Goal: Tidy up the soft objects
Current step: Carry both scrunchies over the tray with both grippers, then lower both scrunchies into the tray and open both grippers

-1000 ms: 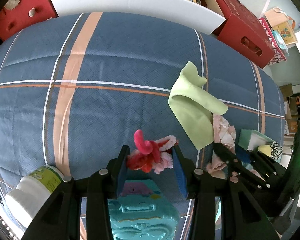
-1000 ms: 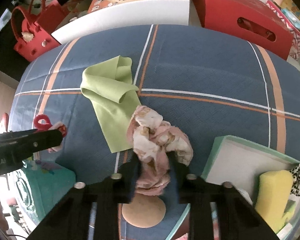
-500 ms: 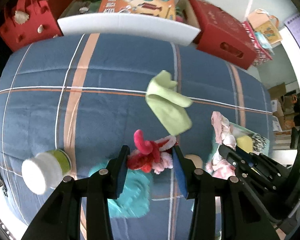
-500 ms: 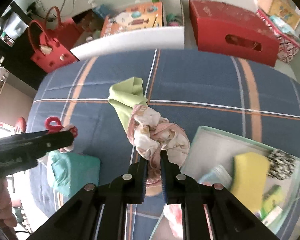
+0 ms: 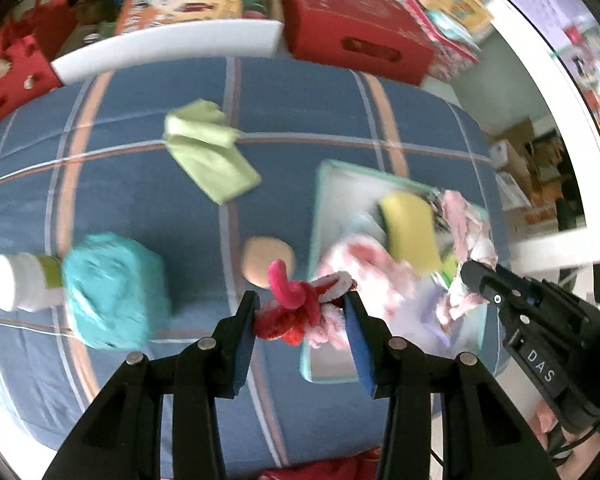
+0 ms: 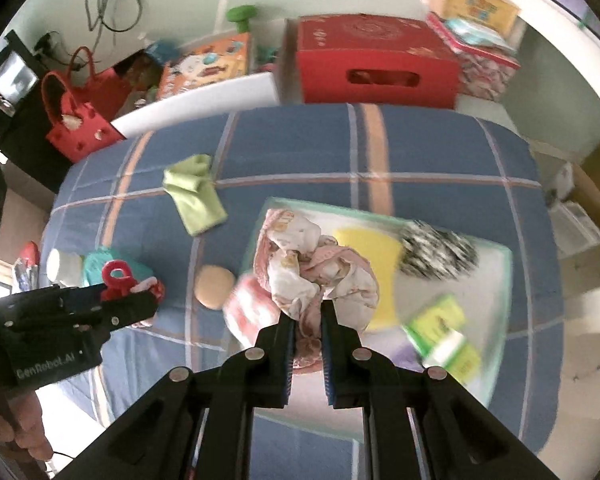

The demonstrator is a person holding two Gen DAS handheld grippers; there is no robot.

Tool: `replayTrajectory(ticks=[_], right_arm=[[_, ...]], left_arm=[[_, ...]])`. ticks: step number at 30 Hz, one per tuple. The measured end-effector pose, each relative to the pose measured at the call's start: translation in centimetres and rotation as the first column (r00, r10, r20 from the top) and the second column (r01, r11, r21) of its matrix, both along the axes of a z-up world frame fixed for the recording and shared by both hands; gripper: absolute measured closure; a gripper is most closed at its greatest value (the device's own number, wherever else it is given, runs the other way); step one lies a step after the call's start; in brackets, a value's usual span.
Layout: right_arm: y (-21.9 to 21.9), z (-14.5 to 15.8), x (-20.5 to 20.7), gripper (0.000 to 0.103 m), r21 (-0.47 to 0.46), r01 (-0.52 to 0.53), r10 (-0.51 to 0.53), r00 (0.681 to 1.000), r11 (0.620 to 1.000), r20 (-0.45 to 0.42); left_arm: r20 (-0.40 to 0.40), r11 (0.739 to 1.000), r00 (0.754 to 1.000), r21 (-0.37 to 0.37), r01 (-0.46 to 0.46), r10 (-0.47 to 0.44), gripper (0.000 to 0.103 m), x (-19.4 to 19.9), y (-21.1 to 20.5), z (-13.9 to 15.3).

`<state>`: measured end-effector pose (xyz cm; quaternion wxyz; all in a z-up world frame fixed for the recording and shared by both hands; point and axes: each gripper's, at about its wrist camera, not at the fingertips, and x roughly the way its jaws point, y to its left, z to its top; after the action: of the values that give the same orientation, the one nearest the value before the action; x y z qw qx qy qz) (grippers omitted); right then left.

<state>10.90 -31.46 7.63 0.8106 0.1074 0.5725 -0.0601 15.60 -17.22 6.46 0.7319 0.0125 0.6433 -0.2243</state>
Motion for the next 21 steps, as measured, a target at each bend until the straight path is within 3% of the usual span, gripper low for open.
replayTrajectory(ticks=[10,21], right_arm=[[-2.0,-5.1,-4.6,0.090,-0.008,0.019,-0.020,0.992,1.000,-0.126],[-1.8,-10.3,-5.1,0.088,0.052,0.003,0.006,0.983,0.999,-0.184]], left_arm=[[-0.087,0.996,0.992,-0.002,0.093,-0.093,0.059,-5.5,-5.6,-6.3],[-0.143,0.994,0.984,0.023,0.111,-0.107,0.058,-6.3,-7.3,-11.2]])
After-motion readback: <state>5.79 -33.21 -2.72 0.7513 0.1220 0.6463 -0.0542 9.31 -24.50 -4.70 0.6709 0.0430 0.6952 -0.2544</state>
